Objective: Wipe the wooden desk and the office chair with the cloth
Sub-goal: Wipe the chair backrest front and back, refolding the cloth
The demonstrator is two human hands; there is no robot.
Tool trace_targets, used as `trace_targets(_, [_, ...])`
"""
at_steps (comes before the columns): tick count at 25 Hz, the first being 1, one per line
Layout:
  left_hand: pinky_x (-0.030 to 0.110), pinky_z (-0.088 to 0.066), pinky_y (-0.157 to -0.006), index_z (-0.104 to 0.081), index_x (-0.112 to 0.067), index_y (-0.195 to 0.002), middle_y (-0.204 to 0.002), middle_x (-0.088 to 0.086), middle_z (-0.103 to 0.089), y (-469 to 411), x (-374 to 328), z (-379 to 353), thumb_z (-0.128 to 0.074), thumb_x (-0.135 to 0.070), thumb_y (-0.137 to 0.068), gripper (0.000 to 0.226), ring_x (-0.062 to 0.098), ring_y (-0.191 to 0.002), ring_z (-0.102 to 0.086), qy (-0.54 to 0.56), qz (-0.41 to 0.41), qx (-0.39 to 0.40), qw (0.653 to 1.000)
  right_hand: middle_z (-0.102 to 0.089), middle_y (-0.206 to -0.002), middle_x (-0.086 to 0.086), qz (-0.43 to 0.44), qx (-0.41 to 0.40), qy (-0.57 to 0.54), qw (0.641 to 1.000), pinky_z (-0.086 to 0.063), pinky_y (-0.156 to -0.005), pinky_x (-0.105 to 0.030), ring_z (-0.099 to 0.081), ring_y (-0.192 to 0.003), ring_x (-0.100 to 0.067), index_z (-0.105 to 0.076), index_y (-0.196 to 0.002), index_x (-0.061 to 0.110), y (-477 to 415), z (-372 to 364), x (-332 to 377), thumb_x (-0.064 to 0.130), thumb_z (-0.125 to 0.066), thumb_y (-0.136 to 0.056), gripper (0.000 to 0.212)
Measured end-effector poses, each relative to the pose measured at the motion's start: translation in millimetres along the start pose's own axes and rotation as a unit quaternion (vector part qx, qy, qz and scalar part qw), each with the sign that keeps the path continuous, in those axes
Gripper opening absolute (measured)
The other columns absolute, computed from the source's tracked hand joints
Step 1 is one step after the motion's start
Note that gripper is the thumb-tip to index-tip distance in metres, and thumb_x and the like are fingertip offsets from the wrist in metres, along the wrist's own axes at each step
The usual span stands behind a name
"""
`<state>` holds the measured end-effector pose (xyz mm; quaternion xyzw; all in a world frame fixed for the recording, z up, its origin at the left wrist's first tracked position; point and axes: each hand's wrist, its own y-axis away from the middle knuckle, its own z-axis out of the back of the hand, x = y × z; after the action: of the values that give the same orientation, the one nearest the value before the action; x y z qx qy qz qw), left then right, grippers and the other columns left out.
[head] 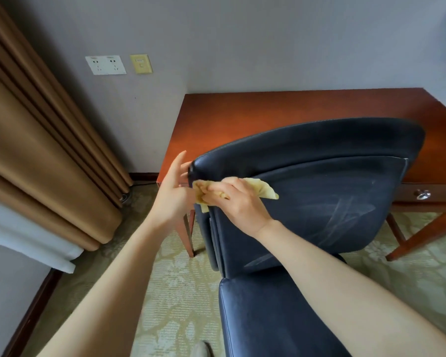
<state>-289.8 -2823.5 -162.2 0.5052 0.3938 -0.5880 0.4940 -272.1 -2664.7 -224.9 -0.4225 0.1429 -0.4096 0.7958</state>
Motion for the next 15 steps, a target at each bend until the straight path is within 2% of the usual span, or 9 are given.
trace_targets(1, [0.044, -0.049, -0.094, -0.032, -0.027, -0.144, -0.139, 0.006, -0.045, -4.3, -3.1, 0.6, -0.044, 0.017, -0.078, 0.08, 0.022, -0.124, -0.048, -0.042, -0.006, 0.001, 0.999, -0.068, -0.101, -0.006, 0.002, 0.001, 0.006, 1.0, -0.053, -0.073, -0.038, -0.054, -0.087, -0.02, -0.072, -0.105, 0.006, 10.2, 6.5, -7.7, 0.005, -0.06, -0.086, 0.022])
trace_targets(3, [0.044, -0.049, -0.089, -0.035, -0.029, -0.142, -0.129, 0.008, -0.047, -12.8, -13.6, -1.4, -0.045, 0.008, -0.078, 0.075, 0.024, -0.112, -0.051, -0.193, -0.024, 0.005, 0.981, -0.067, -0.101, -0.001, -0.052, -0.01, 0.033, 0.998, -0.053, -0.072, -0.037, -0.051, -0.09, -0.017, -0.074, -0.102, 0.012, 26.8, 22.7, -23.9, 0.005, -0.066, -0.083, 0.022])
trace_targets(4, [0.041, -0.047, -0.089, -0.034, -0.031, -0.142, -0.123, 0.007, -0.045, -17.1, -20.1, -5.8, -0.046, 0.0, -0.079, 0.071, 0.025, -0.106, -0.05, -0.3, -0.027, 0.012, 0.953, -0.068, -0.099, 0.0, -0.089, -0.015, 0.053, 0.995, -0.053, -0.071, -0.036, -0.048, -0.092, -0.016, -0.074, -0.099, 0.015, 33.5, 33.2, -34.5, 0.004, -0.07, -0.079, 0.023])
trace_targets(5, [0.042, -0.044, -0.092, -0.031, -0.031, -0.142, -0.12, 0.007, -0.043, -21.8, -26.9, -13.1, -0.048, -0.009, -0.08, 0.068, 0.028, -0.105, -0.047, -0.411, -0.028, 0.018, 0.911, -0.069, -0.099, -0.003, -0.117, -0.019, 0.069, 0.991, -0.053, -0.071, -0.037, -0.046, -0.094, -0.017, -0.075, -0.097, 0.015, 38.9, 44.4, -46.0, 0.001, -0.071, -0.075, 0.026])
trace_targets(7, [0.045, -0.032, -0.103, -0.028, -0.024, -0.143, -0.128, 0.009, -0.041, -32.1, -40.4, -32.5, -0.05, -0.02, -0.082, 0.065, 0.033, -0.115, -0.041, -0.567, -0.067, 0.022, 0.821, -0.067, -0.1, -0.008, -0.168, -0.036, 0.078, 0.982, -0.05, -0.072, -0.039, -0.043, -0.094, -0.021, -0.075, -0.096, 0.012, 47.4, 66.9, -69.1, -0.009, -0.07, -0.07, 0.034])
trace_targets(8, [0.044, -0.027, -0.106, -0.027, -0.02, -0.144, -0.136, 0.009, -0.039, -37.7, -45.7, -44.6, -0.052, -0.022, -0.083, 0.066, 0.033, -0.122, -0.037, -0.589, -0.102, 0.031, 0.801, -0.066, -0.1, -0.009, -0.2, -0.053, 0.078, 0.975, -0.049, -0.073, -0.037, -0.044, -0.094, -0.022, -0.075, -0.096, 0.012, 50.1, 77.6, -79.7, -0.011, -0.069, -0.071, 0.035])
trace_targets(10, [0.042, -0.024, -0.107, -0.019, -0.019, -0.148, -0.145, 0.006, -0.032, -48.7, -54.0, -71.9, -0.055, -0.023, -0.083, 0.075, 0.032, -0.128, -0.032, -0.58, -0.146, 0.067, 0.799, -0.063, -0.103, -0.007, -0.276, -0.09, 0.084, 0.953, -0.043, -0.078, -0.03, -0.047, -0.094, -0.025, -0.074, -0.095, 0.013, 53.9, 98.2, -100.9, -0.011, -0.066, -0.076, 0.032])
trace_targets(12, [0.042, -0.027, -0.103, -0.01, -0.024, -0.15, -0.143, 0.004, -0.031, -56.7, -57.2, -96.8, -0.056, -0.026, -0.083, 0.08, 0.03, -0.123, -0.031, -0.579, -0.15, 0.071, 0.798, -0.059, -0.107, -0.007, -0.358, -0.121, 0.089, 0.922, -0.037, -0.081, -0.023, -0.047, -0.097, -0.026, -0.072, -0.097, 0.013, 60.1, 119.5, -124.0, -0.008, -0.063, -0.081, 0.028])
trace_targets(15, [0.045, -0.028, -0.099, -0.005, -0.029, -0.149, -0.137, 0.003, -0.03, -61.5, -49.2, -105.2, -0.059, -0.03, -0.08, 0.087, 0.027, -0.119, -0.03, -0.62, -0.172, 0.044, 0.765, -0.054, -0.113, -0.008, -0.405, -0.127, 0.096, 0.9, -0.036, -0.082, -0.017, -0.043, -0.103, -0.02, -0.067, -0.102, 0.011, 70.5, 140.7, -151.7, 0.0, -0.062, -0.086, 0.02])
